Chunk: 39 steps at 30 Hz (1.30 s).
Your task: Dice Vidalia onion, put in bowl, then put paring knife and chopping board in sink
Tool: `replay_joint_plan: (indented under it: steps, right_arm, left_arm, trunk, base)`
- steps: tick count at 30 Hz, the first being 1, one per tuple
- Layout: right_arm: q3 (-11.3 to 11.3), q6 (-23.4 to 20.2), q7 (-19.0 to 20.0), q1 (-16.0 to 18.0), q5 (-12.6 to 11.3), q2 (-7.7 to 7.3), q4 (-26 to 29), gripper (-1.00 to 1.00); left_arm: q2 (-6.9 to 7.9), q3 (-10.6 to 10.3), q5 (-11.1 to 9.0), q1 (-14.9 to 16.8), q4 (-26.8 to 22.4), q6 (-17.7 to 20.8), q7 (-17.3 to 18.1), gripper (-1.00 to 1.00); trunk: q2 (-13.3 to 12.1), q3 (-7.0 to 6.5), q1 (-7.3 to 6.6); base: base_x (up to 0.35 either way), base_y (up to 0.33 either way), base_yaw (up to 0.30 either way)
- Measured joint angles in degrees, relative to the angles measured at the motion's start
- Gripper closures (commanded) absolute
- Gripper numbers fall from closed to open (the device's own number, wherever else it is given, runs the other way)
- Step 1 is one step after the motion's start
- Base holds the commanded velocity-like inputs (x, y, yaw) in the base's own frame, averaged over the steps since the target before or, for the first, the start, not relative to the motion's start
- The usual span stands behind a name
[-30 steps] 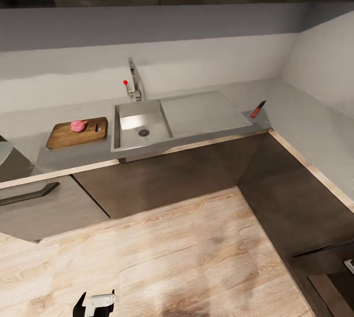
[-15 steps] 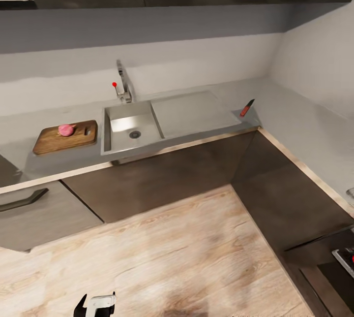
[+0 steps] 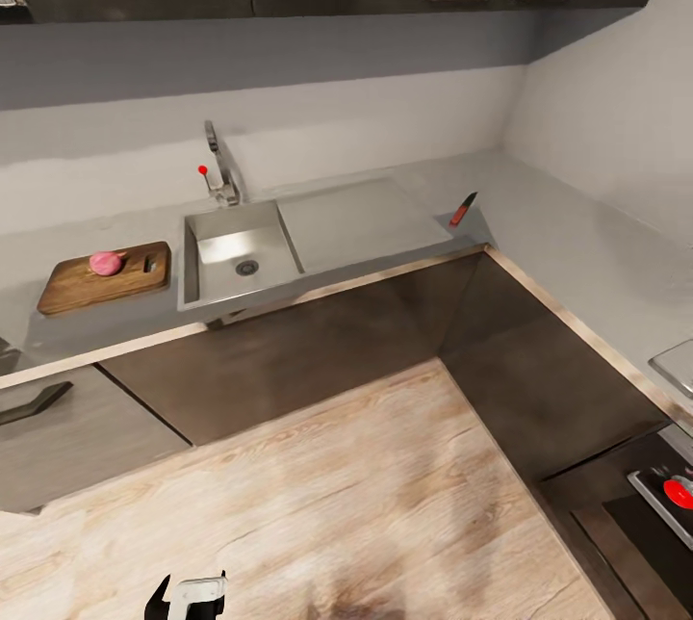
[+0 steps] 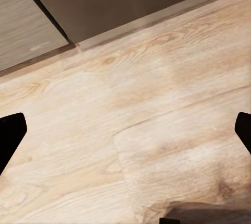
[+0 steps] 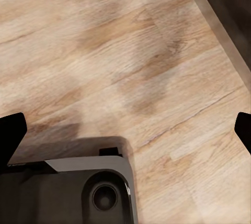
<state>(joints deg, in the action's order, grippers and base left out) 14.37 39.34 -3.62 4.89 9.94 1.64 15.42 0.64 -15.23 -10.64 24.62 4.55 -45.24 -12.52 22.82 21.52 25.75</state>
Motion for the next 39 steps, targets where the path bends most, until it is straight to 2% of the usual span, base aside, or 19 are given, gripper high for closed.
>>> replay_joint_plan:
  steps: [30, 34, 35, 37, 38, 39]
  right_arm:
    - [0.0, -0.2, 0.0, 0.0, 0.0, 0.00, 0.0, -1.00]
    - [0.1, -1.0, -1.1, 0.1, 0.0, 0.08, 1.6, -1.00]
    - [0.1, -3.2, -3.1, 0.2, 0.0, 0.12, 3.5, -1.00]
    - [0.0, -11.0, -6.4, 0.4, 0.0, 0.13, 9.0, -1.00]
    - [-0.1, -15.3, -7.5, 0.5, 0.0, 0.15, 12.5, -1.00]
    - [-0.2, -17.7, -7.9, 0.5, -0.1, 0.20, 14.6, -1.00]
  left_arm:
    - [0.00, 0.0, 0.0, 0.0, 0.0, 0.0, 0.0, -1.00]
    - [0.00, 0.0, 0.0, 0.0, 0.0, 0.0, 0.0, -1.00]
    - [-0.01, 0.0, 0.0, 0.0, 0.0, 0.0, 0.0, -1.00]
    - [-0.02, 0.0, 0.0, 0.0, 0.0, 0.0, 0.0, -1.00]
    - [-0.01, 0.0, 0.0, 0.0, 0.0, 0.0, 0.0, -1.00]
    - [-0.01, 0.0, 0.0, 0.0, 0.0, 0.0, 0.0, -1.00]
  trunk:
    - [0.0, -0.28, 0.00]
    - [0.0, -0.29, 0.00]
    - [0.0, -0.29, 0.00]
    - [0.0, -0.29, 0.00]
    - [0.0, -0.29, 0.00]
    - [0.0, -0.29, 0.00]
  base:
    - [0.035, 0.011, -0.041]
    - [0.002, 0.001, -0.001]
    - [0.000, 0.000, 0.000]
    - [0.000, 0.000, 0.000]
    - [0.000, 0.000, 0.000]
    - [0.000, 0.000, 0.000]
